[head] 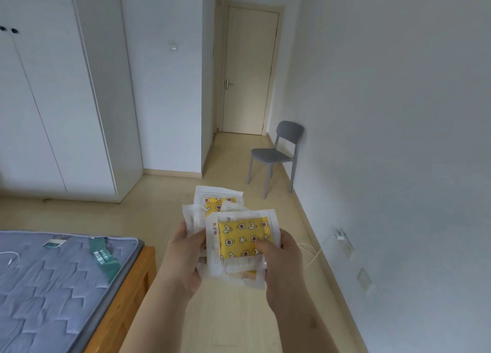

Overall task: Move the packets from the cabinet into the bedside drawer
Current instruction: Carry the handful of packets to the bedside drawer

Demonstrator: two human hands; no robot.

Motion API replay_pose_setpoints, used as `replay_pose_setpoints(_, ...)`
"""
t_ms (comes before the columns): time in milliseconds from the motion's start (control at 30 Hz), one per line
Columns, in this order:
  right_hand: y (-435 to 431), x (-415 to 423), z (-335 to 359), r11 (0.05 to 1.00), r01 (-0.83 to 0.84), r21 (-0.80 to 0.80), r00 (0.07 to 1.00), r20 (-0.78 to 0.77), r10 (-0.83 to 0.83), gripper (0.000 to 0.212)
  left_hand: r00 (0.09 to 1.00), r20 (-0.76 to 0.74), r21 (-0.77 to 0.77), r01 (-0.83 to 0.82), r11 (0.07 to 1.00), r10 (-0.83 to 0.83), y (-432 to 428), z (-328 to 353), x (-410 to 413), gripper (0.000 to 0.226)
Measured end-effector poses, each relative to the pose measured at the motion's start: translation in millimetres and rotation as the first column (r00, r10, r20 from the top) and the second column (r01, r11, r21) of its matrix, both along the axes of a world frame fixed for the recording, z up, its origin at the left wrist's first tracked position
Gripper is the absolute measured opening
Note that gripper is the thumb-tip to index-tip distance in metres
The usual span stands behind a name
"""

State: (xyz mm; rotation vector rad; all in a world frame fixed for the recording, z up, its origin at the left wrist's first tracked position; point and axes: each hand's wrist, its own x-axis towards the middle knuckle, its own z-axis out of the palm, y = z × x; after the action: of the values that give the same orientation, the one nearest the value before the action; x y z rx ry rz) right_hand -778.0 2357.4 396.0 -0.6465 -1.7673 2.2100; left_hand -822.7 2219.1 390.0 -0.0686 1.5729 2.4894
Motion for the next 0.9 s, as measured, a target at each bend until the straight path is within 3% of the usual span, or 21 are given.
replay_pose_setpoints(333,-30,-205,-10,0.989,-0.027,-0.147,0.999,0.032,0.032,0.018,0.999,0.004,-0.007,0.032,0.999,-0.032,-39,-1,-185,0.035)
replay_pose_setpoints(567,-50,-385,-11,0.982,-0.112,-0.154,0.994,-0.009,0.112,0.018,0.997,-0.038,0.014,-0.065,0.998,0.065,-59,9,-341,0.043)
replay_pose_setpoints(900,-91,-612,-10,0.933,-0.319,-0.168,0.945,0.017,0.326,0.013,0.959,-0.034,0.058,-0.279,0.959,0.281,-90,10,-541,0.027)
